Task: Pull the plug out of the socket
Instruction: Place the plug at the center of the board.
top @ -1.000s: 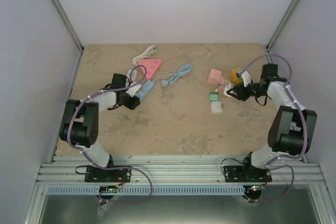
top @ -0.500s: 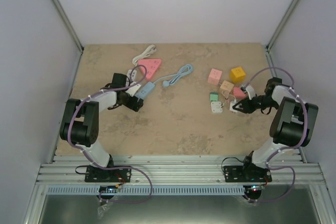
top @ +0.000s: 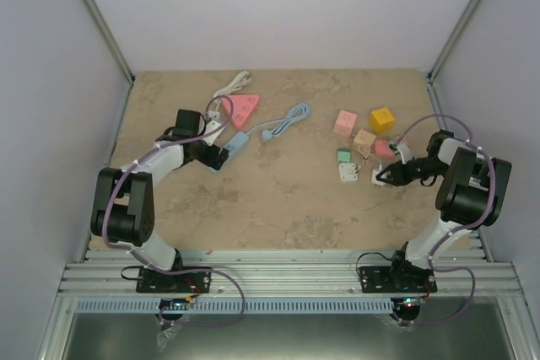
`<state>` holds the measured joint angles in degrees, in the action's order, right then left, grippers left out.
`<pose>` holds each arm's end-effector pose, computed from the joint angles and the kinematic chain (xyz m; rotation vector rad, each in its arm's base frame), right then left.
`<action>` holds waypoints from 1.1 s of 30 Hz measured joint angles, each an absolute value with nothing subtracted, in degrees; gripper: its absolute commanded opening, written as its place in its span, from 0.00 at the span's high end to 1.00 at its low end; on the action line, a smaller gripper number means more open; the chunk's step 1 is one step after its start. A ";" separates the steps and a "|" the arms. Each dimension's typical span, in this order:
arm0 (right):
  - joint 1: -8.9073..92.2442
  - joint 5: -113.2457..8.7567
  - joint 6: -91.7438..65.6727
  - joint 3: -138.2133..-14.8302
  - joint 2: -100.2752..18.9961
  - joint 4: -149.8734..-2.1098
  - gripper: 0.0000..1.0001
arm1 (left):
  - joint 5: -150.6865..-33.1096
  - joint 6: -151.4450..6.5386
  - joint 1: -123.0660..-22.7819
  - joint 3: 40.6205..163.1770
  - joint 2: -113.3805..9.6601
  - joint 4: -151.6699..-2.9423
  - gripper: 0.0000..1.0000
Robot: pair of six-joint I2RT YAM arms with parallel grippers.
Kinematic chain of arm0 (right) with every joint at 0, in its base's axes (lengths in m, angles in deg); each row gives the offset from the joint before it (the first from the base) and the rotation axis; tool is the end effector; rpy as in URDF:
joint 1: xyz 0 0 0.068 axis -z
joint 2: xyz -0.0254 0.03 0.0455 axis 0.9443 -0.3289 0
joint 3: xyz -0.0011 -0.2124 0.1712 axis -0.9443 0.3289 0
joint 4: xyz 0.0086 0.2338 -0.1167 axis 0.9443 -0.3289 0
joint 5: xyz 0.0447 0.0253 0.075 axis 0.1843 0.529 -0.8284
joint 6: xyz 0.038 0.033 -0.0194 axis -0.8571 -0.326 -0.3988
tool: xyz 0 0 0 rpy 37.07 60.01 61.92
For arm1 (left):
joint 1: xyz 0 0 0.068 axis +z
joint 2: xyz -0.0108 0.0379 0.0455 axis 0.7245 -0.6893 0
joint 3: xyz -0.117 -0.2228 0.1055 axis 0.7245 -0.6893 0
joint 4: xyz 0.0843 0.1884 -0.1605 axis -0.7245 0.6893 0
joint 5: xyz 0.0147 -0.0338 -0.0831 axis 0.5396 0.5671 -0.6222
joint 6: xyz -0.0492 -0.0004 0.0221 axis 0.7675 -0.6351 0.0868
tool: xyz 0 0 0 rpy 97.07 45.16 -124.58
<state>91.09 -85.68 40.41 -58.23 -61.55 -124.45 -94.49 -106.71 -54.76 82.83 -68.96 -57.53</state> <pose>0.2751 -0.0769 0.1416 -0.5751 2.5995 0.8795 0.3138 -0.0528 0.1767 0.7494 2.4337 -0.1459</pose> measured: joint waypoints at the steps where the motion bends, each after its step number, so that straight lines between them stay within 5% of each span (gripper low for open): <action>1: 91.48 -85.68 40.24 -58.23 -61.58 -124.32 0.71 | -94.40 -106.71 -54.76 83.12 -68.55 -57.49 0.00; 7: 93.71 -84.31 39.65 -58.23 -62.49 -123.32 0.49 | -94.16 -106.71 -54.76 84.49 -67.24 -57.18 0.00; 13: 95.11 -83.74 39.60 -58.56 -64.20 -123.01 0.43 | -94.10 -106.71 -54.76 85.50 -66.56 -56.70 0.00; 14: 95.22 -83.67 39.60 -58.64 -64.20 -122.95 0.36 | -94.05 -106.71 -54.76 85.56 -66.32 -56.66 0.00; 15: 95.37 -83.54 39.54 -58.73 -64.18 -122.95 0.14 | -94.01 -106.71 -54.76 85.61 -66.14 -56.59 0.00; 16: 95.46 -83.61 39.23 -58.78 -64.16 -123.01 0.04 | -94.01 -106.71 -54.76 85.63 -65.93 -56.55 0.00; 26: 95.90 -77.12 38.49 -59.32 -59.22 -121.37 0.02 | -93.53 -106.67 -54.76 86.15 -63.11 -55.45 0.00; 33: 96.03 -73.49 36.72 -58.89 -43.94 -118.05 0.02 | -93.51 -105.84 -54.76 86.96 -57.07 -52.85 0.00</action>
<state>96.03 -73.49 36.72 -58.89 -43.94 -118.05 -93.51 -105.84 -54.76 86.96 -57.07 -52.85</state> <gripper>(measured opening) 0.976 0.996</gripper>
